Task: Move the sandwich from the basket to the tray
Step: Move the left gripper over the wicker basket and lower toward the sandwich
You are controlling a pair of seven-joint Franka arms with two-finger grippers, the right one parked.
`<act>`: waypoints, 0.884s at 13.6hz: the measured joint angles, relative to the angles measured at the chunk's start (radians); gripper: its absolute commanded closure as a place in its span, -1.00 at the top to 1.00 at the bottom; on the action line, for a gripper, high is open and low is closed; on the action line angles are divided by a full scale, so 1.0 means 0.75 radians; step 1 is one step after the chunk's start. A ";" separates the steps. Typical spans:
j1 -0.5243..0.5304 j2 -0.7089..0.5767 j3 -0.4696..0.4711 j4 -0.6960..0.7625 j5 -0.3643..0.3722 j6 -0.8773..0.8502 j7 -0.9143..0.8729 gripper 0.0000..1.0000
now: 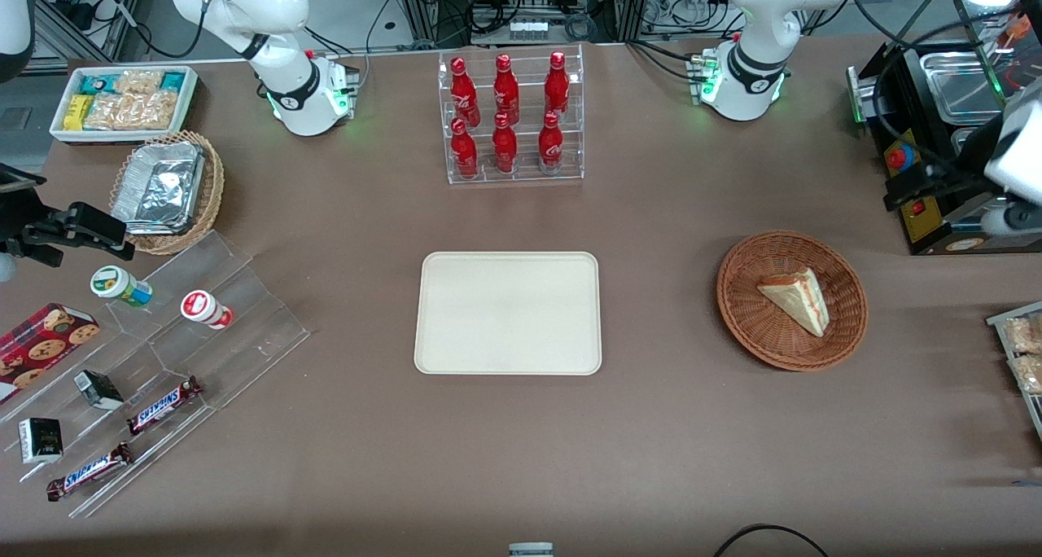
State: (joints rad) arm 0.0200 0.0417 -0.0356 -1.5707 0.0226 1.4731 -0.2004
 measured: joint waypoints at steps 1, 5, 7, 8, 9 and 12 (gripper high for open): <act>0.000 0.032 0.001 -0.019 0.006 0.022 -0.089 1.00; 0.001 0.092 0.001 -0.215 0.047 0.278 -0.332 1.00; 0.001 0.092 0.002 -0.343 0.057 0.431 -0.480 1.00; 0.001 0.092 0.002 -0.393 0.059 0.498 -0.544 1.00; 0.002 0.091 0.002 -0.439 0.060 0.559 -0.592 1.00; 0.027 0.087 0.003 -0.594 0.060 0.796 -0.755 1.00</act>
State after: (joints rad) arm 0.0401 0.1067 -0.0336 -2.0165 0.0676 2.0699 -0.7666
